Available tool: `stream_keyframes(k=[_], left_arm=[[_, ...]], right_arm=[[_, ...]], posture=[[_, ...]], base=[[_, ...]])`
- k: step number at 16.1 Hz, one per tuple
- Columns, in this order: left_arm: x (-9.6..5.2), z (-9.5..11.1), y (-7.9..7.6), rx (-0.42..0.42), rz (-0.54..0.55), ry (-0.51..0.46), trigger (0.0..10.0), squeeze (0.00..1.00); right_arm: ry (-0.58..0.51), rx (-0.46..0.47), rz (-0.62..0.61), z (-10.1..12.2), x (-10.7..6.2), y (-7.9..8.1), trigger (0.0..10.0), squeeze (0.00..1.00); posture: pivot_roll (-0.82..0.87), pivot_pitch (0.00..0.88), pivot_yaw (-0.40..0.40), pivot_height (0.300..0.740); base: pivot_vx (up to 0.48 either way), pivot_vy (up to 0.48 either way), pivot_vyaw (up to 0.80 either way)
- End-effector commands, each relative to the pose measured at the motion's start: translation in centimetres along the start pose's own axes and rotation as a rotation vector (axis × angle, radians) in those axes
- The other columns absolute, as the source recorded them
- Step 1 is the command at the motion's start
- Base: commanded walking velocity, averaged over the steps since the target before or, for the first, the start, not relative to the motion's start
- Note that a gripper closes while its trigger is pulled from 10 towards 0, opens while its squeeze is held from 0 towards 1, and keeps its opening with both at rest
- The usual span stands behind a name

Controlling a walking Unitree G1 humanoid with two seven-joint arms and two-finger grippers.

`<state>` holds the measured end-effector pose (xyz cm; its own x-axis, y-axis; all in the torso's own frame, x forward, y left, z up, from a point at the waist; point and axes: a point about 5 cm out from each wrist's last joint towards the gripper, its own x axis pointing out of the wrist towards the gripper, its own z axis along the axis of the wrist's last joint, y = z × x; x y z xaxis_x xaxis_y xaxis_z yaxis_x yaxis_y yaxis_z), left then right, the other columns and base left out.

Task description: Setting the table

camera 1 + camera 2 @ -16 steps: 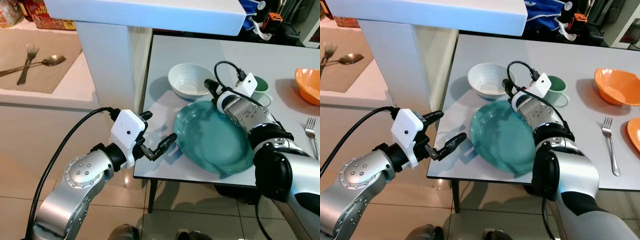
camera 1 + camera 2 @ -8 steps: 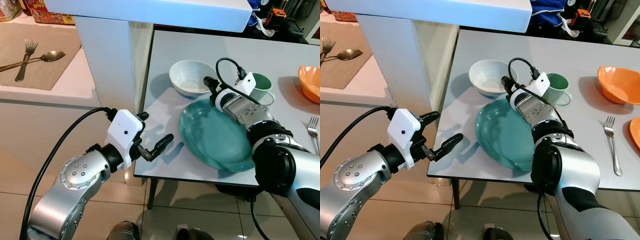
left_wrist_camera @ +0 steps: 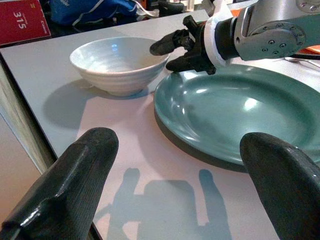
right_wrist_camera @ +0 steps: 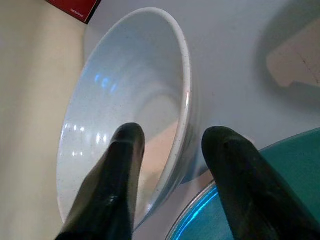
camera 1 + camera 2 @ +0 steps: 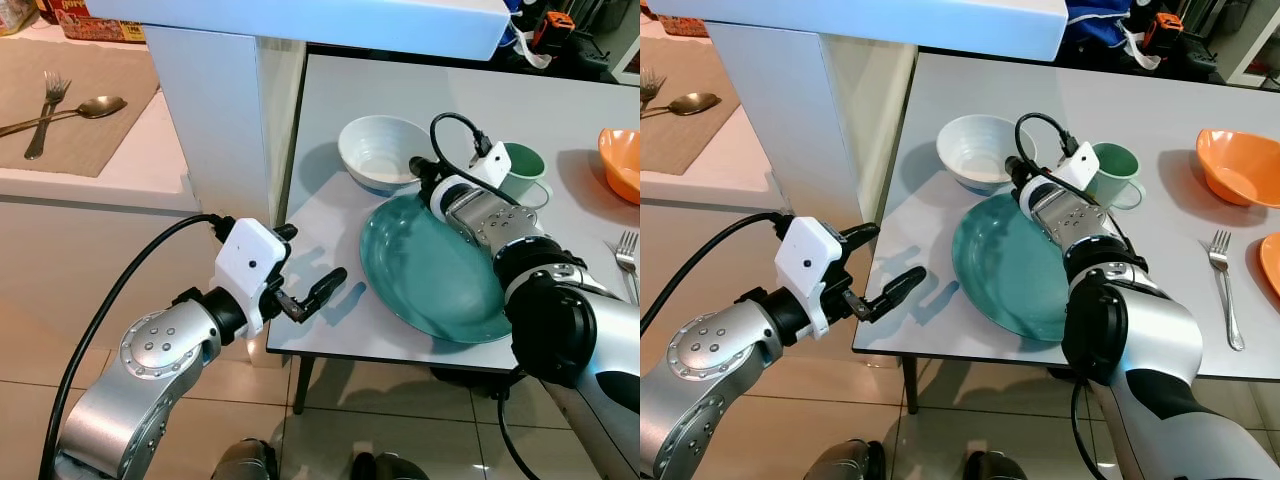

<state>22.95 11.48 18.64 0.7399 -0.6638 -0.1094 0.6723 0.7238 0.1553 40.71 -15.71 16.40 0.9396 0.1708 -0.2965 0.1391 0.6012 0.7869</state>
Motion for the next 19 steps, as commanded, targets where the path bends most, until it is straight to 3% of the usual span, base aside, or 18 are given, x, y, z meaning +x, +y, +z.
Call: stream_keyframes(k=[1,19], left_arm=[[-0.1,0.4,-0.2,0.008,-0.004,-0.009,10.0,0.0],[1.0,0.7,0.5,0.019,-0.011,-0.031,10.0,0.0]], right_arm=[[-0.001,0.007,-0.001,0.5,-0.1,0.3,0.0,0.0],[-0.072,0.098,0.05,2.4,-0.2,1.6,0.0,0.0]], posture=[[0.22,0.154,-0.06,0.74],[0.21,0.123,-0.036,0.74]], base=[[0.0,0.0,0.0],[0.0,0.0,0.0]])
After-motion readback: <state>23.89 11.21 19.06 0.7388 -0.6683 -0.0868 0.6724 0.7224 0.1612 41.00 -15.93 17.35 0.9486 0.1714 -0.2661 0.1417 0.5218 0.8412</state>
